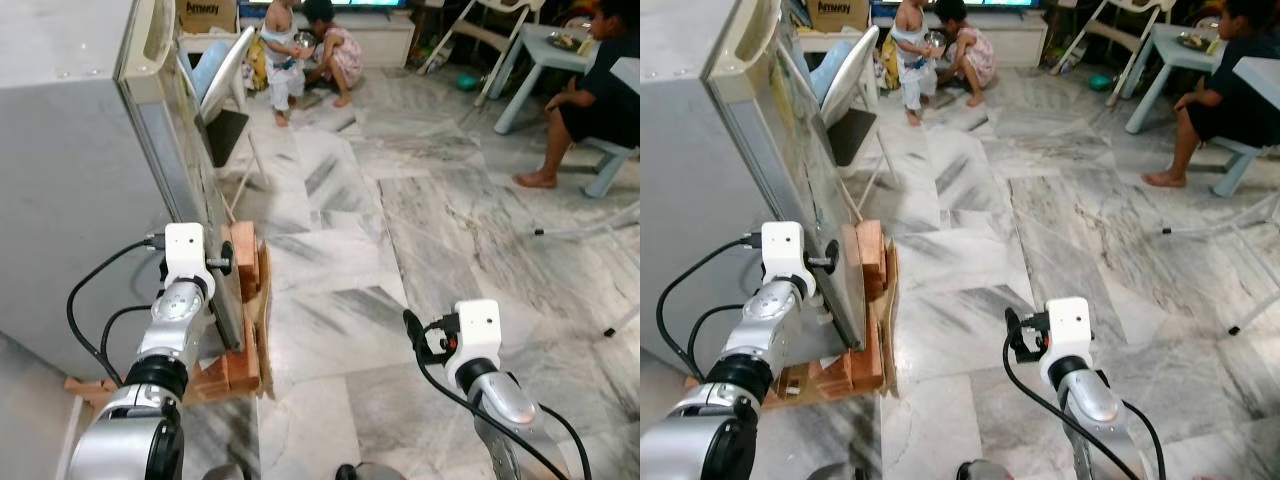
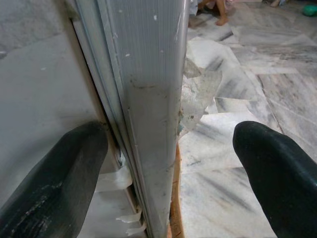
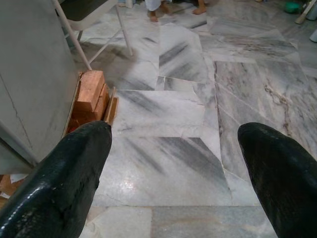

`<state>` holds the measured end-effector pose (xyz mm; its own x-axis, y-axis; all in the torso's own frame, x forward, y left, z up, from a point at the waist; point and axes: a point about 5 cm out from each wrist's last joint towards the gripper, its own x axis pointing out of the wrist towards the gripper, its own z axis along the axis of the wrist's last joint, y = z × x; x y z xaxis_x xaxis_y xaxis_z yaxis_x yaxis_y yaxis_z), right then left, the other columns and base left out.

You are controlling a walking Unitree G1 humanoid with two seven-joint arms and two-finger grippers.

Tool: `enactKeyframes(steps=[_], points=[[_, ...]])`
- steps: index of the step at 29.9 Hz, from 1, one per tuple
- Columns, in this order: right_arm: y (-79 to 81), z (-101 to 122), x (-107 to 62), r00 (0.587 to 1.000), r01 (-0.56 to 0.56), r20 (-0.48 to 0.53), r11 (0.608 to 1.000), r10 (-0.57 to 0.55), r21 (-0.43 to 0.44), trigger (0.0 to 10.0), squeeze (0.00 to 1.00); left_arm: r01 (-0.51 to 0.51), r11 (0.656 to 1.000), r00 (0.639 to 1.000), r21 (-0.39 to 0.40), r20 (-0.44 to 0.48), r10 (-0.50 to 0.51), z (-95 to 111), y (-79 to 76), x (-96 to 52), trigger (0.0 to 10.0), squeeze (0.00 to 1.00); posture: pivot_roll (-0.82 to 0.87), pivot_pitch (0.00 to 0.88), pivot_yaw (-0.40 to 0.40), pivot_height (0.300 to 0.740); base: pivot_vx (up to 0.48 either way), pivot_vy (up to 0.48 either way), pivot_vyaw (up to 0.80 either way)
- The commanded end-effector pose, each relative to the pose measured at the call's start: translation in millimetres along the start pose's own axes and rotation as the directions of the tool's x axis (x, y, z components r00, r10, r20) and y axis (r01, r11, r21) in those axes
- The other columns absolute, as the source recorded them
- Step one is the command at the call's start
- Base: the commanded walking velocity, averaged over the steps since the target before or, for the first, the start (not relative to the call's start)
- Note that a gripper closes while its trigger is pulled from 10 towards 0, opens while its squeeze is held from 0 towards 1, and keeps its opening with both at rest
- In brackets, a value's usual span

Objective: Restocking fridge

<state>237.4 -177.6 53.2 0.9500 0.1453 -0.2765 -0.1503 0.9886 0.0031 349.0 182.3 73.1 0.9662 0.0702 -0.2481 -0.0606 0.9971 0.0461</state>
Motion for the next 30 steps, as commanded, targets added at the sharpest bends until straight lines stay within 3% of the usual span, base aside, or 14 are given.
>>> enactKeyframes(steps=[1, 5, 10, 18, 22, 23, 24, 25, 27, 28, 29, 30], points=[[-3.3, -1, -0.5, 1.0, 0.005, -0.007, 1.0, -0.005, -0.014, 10.0, 0.0, 0.015, 1.0, 0.998, 0.022, 0.065, -0.017, 20, -6.5, 5.8, 10.0, 0.0, -0.03, 0.039, -0.048, 0.74, 0.0, 0.0, 0.0], [-5.2, -5, -2.8, 1.0, 0.008, -0.023, 1.0, -0.008, -0.022, 10.0, 0.0, 0.056, 0.998, 0.993, 0.026, 0.1, -0.058, 33, -17.1, 10.2, 10.0, 0.0, -0.03, 0.037, -0.046, 0.74, 0.0, 0.0, 0.0], [-7.6, -7, -1.9, 0.999, 0.019, -0.031, 1.0, -0.02, -0.022, 10.0, 0.0, 0.144, 0.989, 0.978, 0.026, 0.147, -0.147, 50, -41.2, 12.3, 10.0, 0.0, -0.03, 0.036, -0.041, 0.74, 0.0, 0.0, 0.0], [-3.7, -7, 0.8, 1.0, 0.015, -0.025, 1.0, -0.016, -0.017, 10.0, 0.0, 0.169, 0.985, 0.971, 0.028, 0.165, -0.171, 61, -55.5, 14.9, 10.0, 0.0, -0.02, 0.033, -0.042, 0.74, 0.0, 0.0, 0.0], [-5.1, -16, 0.3, 0.996, 0.005, -0.085, 0.998, -0.01, -0.06, 10.0, 0.0, 0.267, 0.963, 0.937, 0.044, 0.22, -0.27, 84, -86.7, 13.3, 10.0, 0.0, -0.01, 0.032, -0.045, 0.74, 0.0, 0.0, 0.0], [-6.8, -26, -1.3, 0.988, -0.001, -0.151, 0.996, -0.012, -0.086, 10.0, 0.0, 0.36, 0.931, 0.897, 0.067, 0.251, -0.365, 95, -111.8, 7.6, 10.0, 0.0, -0.01, 0.031, -0.045, 0.74, 0.0, 0.0, 0.0], [-8.3, -32, -2.6, 0.982, 0.0, -0.19, 0.995, -0.02, -0.103, 10.0, 0.0, 0.47, 0.877, 0.836, 0.096, 0.271, -0.477, 102, -138.0, -1.5, 10.0, 0.0, -0.01, 0.031, -0.045, 0.74, 0.0, 0.0, 0.0], [-9.4, -36, -3.5, 0.977, 0.001, -0.213, 0.994, -0.025, -0.112, 10.0, 0.0, 0.539, 0.834, 0.787, 0.118, 0.282, -0.549, 107, -155.0, -8.9, 10.0, 0.0, -0.01, 0.03, -0.045, 0.74, 0.0, 0.0, 0.0], [-9.8, -41, -4.6, 0.971, 0.002, -0.236, 0.995, -0.026, -0.101, 10.0, 0.0, 0.691, 0.707, 0.648, 0.15, 0.305, -0.698, 117, -196.4, -33.0, 10.0, 0.0, -0.01, 0.029, -0.044, 0.74, 0.0, 0.0, 0.0], [-9.8, -41, -4.6, 0.971, 0.002, -0.236, 0.995, -0.026, -0.101, 10.0, 0.0, 0.691, 0.707, 0.648, 0.15, 0.305, -0.698, 117, -196.4, -33.0, 10.0, 0.0, -0.01, 0.029, -0.044, 0.74, 0.0, 0.0, 0.0], [-8.6, -41, -4.5, 0.971, -0.005, -0.238, 0.995, -0.019, -0.097, 10.0, 0.0, 0.757, 0.63, 0.566, 0.174, 0.306, -0.765, 119, -216.4, -48.0, 10.0, 0.0, -0.02, 0.027, -0.041, 0.74, 0.0, 0.0, 0.0], [-6.3, -40, -3.8, 0.973, -0.014, -0.233, 0.995, -0.01, -0.1, 10.0, 0.0, 0.845, 0.494, 0.426, 0.204, 0.302, -0.853, 121, -245.7, -75.8, 10.0, 0.0, -0.03, 0.027, -0.037, 0.74, 0.0, 0.0, 0.0]])
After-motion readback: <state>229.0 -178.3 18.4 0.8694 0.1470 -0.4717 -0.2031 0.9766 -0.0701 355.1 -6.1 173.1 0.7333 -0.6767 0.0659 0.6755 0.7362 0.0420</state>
